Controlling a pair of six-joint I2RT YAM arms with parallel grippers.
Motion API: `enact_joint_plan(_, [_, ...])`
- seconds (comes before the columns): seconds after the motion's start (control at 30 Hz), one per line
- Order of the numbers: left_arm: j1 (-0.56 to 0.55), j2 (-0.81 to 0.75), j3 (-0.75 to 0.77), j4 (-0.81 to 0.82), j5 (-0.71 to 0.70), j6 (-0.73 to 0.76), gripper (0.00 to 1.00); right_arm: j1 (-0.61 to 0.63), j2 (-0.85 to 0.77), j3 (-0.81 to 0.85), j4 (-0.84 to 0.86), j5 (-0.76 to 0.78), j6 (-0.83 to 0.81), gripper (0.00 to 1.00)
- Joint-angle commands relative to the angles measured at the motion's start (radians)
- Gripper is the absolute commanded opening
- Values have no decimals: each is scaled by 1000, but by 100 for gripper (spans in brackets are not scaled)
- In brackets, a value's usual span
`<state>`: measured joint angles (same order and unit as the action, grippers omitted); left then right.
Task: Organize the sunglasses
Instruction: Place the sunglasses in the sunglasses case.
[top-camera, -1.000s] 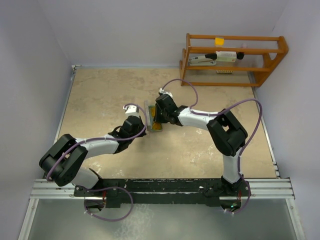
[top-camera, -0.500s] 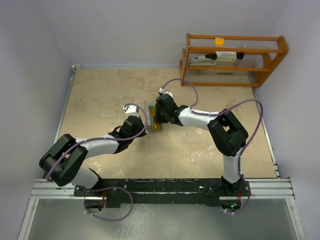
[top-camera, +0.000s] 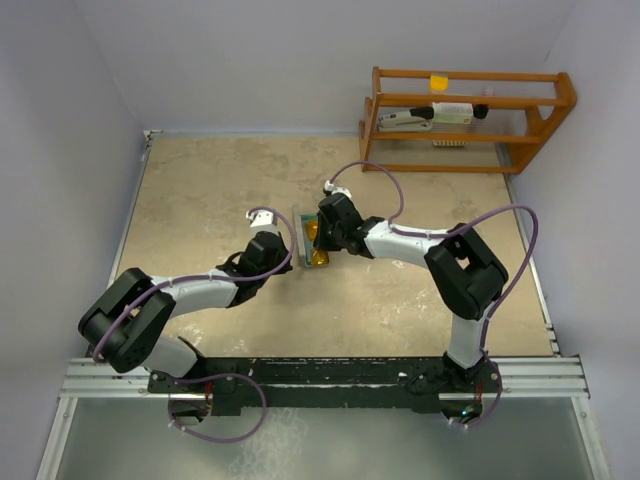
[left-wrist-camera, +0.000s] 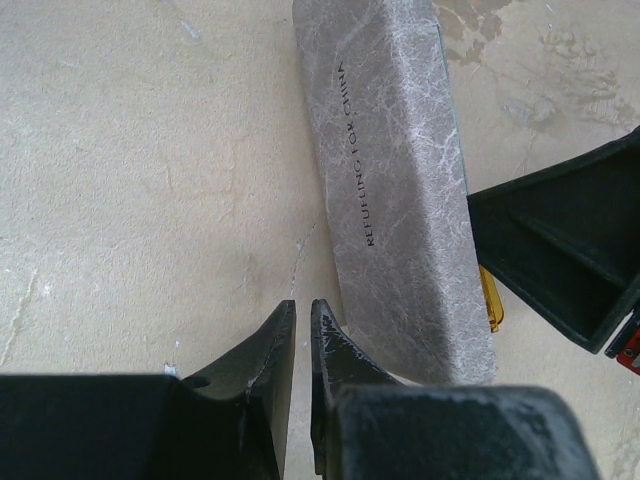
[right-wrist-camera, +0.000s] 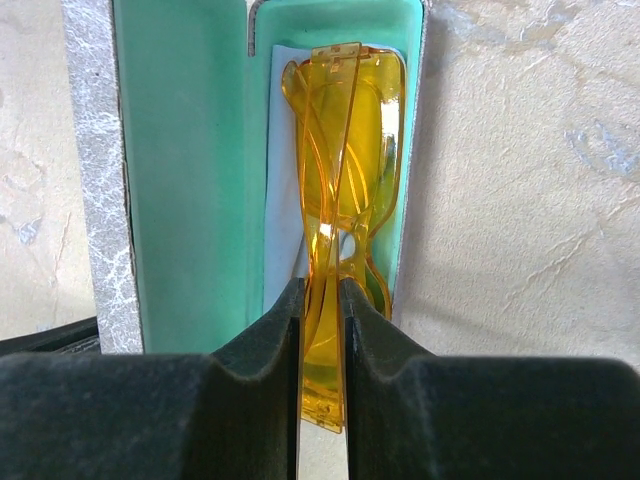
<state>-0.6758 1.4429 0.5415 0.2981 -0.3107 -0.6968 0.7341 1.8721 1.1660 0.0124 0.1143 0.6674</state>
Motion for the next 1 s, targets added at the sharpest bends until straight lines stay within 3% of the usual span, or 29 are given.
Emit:
enact_joint_plan(0.0, [-4,-26,14,30,-9,-12,8,6,-26,-19,10,18,-6,16])
enact_joint_plan(0.23, [-4,-31,15,24,-10,-12,8,6,4,-20,49,-6,11,12])
enact_joint_plan(0.53, [-4,-25,17,25,-8,-9,8,15,-18,-26,83,-1,23,0])
enact_joint_plan(0.97, [-4,-21,18,21,-7,-7,8,19,-22,-29,134,2,26,0])
